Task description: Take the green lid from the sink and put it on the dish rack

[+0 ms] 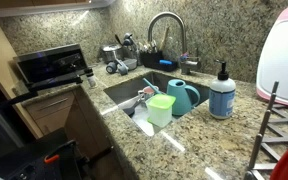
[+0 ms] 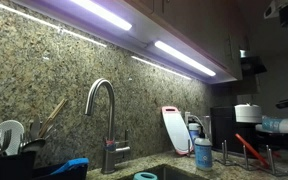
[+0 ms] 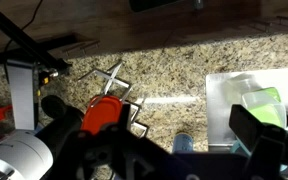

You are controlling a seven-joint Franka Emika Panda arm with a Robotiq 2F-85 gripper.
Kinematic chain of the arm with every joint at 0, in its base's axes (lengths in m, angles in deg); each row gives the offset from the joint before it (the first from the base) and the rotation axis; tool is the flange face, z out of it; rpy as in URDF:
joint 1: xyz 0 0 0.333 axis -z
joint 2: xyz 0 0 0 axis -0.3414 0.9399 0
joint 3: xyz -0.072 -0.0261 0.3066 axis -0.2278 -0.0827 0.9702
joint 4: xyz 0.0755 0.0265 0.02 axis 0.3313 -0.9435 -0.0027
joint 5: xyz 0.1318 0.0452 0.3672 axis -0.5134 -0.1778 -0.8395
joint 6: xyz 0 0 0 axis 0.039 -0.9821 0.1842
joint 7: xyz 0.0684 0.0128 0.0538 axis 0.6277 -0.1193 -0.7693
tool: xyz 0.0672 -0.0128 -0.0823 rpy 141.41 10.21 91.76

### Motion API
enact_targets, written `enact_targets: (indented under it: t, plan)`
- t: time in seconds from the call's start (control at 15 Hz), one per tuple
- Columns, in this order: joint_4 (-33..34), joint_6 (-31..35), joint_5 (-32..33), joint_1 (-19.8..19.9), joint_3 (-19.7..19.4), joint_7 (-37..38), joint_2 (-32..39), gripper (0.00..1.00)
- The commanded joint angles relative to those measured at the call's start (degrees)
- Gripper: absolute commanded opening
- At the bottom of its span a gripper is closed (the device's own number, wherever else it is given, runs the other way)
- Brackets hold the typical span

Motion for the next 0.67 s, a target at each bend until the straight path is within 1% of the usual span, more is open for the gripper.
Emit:
enact_targets:
  t: [0.0, 0.53, 0.6]
  plan:
    - [0.2, -0.4, 0.6, -1.2, -0.8, 0.6, 0.0, 1.00]
    - [0.2, -0.4, 0.6, -1.2, -0.7, 0.6, 0.0, 1.00]
    - [0.8, 0.5, 0.8, -1.2, -0.2, 1.3, -0.3, 1.00]
